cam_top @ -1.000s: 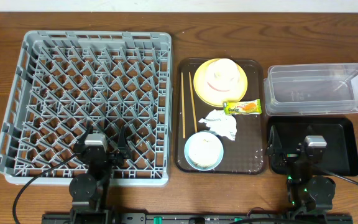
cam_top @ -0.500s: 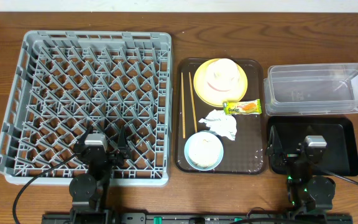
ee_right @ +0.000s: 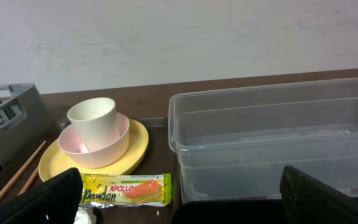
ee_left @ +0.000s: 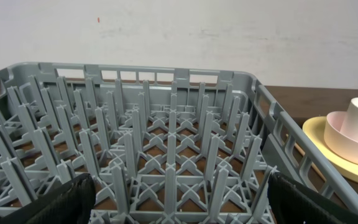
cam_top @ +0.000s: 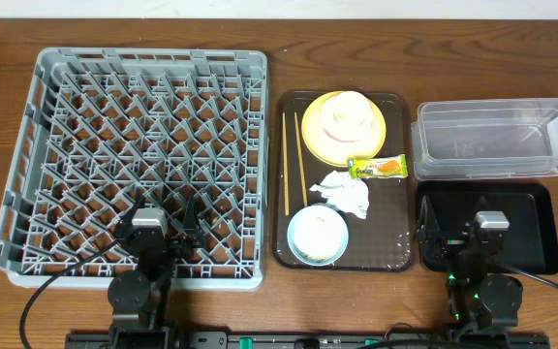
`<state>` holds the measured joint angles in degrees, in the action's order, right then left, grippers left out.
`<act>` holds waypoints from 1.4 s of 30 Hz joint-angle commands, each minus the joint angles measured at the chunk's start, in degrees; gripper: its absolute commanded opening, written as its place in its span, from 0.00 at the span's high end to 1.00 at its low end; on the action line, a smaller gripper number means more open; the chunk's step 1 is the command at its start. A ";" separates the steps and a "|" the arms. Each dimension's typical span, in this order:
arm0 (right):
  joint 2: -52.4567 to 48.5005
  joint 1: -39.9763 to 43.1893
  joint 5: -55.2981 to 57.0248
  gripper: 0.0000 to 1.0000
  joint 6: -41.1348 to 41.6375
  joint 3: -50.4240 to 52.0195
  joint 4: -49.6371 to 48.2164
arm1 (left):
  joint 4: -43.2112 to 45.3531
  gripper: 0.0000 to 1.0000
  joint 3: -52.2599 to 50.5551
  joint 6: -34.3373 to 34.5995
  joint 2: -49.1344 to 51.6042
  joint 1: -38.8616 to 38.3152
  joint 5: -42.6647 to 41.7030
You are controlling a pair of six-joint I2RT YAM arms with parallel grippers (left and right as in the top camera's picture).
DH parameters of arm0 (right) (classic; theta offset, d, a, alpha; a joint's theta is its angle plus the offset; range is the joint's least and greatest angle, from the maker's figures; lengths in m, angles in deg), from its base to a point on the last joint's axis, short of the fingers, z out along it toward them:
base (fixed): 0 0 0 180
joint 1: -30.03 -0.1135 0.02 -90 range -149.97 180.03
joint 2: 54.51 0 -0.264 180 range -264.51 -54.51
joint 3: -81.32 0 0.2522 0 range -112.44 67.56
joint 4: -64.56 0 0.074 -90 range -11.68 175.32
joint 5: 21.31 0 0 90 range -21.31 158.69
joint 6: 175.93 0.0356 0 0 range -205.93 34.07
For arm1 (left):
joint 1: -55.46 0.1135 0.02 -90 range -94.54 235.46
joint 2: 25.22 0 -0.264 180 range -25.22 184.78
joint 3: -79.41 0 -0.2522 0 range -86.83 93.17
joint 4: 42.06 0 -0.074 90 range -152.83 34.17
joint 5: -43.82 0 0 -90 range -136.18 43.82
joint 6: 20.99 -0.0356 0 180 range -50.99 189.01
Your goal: Sort waste into correct bins and load items into the dishwasher rack
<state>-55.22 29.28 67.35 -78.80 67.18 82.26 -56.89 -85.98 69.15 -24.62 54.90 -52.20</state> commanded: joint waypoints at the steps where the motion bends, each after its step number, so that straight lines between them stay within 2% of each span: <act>1: -0.07 0.79 -0.22 0.01 -0.57 0.07 0.17 | -2.34 0.10 -0.61 -0.09 -0.37 -0.17 -1.05; 8: -0.07 0.79 -0.22 0.01 -0.57 0.09 0.17 | -2.03 0.10 -0.59 0.22 -0.37 -0.17 -1.79; 12: -0.07 0.79 -0.22 0.01 -0.57 0.09 0.17 | 2.32 0.10 -0.31 4.37 -0.37 -0.17 -6.54; 17: -0.07 0.79 -0.22 0.01 -0.57 0.09 0.17 | 3.56 0.10 2.51 9.66 -0.37 -0.17 -7.41; 25: -0.07 0.79 -0.22 0.01 -0.57 0.09 0.17 | -3.85 0.10 15.82 13.29 3.72 -0.17 -10.05; 29: -0.07 0.79 -0.22 0.01 -0.57 0.09 0.17 | -9.03 0.10 26.71 13.27 11.50 -0.17 -11.50; 33: -0.07 0.79 -0.22 0.01 -0.57 0.07 0.17 | -15.80 0.10 39.50 13.27 23.71 -0.17 -17.20; 36: -0.07 0.79 -0.22 0.01 -0.55 0.07 0.17 | -27.15 0.10 51.95 13.27 37.64 -0.17 -26.25; 39: -0.07 0.79 -0.22 0.01 -0.57 0.09 0.17 | -43.43 0.10 65.88 13.29 52.85 -0.17 -33.81; 40: -0.07 0.79 -0.22 0.01 -0.57 0.07 0.17 | -47.95 0.02 70.27 13.29 57.83 -0.17 -36.17; 42: -0.07 0.79 -0.22 0.01 -0.57 0.09 0.17 | -54.49 0.02 76.63 13.31 65.72 -0.17 -41.64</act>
<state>-55.27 29.28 67.26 -78.82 67.18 82.26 -107.38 -16.04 82.51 32.91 54.86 -82.50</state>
